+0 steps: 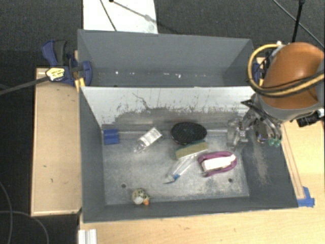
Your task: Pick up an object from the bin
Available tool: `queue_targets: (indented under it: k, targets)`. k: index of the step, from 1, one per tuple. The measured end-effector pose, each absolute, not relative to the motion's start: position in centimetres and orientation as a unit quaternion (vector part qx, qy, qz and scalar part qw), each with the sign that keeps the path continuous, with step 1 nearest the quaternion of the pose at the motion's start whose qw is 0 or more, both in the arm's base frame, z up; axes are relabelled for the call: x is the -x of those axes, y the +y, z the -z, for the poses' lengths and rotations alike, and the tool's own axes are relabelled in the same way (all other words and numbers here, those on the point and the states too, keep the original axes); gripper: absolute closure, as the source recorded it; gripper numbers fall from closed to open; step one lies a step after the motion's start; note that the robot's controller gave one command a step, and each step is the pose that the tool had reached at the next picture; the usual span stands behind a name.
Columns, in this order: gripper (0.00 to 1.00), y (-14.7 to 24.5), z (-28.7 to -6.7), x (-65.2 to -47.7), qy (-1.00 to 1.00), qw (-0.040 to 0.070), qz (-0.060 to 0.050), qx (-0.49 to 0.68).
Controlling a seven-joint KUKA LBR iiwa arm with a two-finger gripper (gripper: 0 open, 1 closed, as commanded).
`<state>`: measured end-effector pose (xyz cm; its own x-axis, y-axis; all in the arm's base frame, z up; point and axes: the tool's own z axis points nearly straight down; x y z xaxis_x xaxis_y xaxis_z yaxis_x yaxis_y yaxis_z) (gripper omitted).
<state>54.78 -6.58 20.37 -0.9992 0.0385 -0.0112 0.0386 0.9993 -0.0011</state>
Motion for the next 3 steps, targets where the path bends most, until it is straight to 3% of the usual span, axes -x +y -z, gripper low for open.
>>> queue_targets:
  k: [1, 2, 3]
  targets:
    - [0.00, -6.5, -19.9, -54.6, 1.000, 0.002, 0.000, -0.019]
    - [0.00, -8.0, -11.9, -56.1, 0.995, -0.001, 0.000, -0.095]
    - [0.00, -6.8, -13.4, -51.7, 1.000, 0.000, 0.000, -0.031]
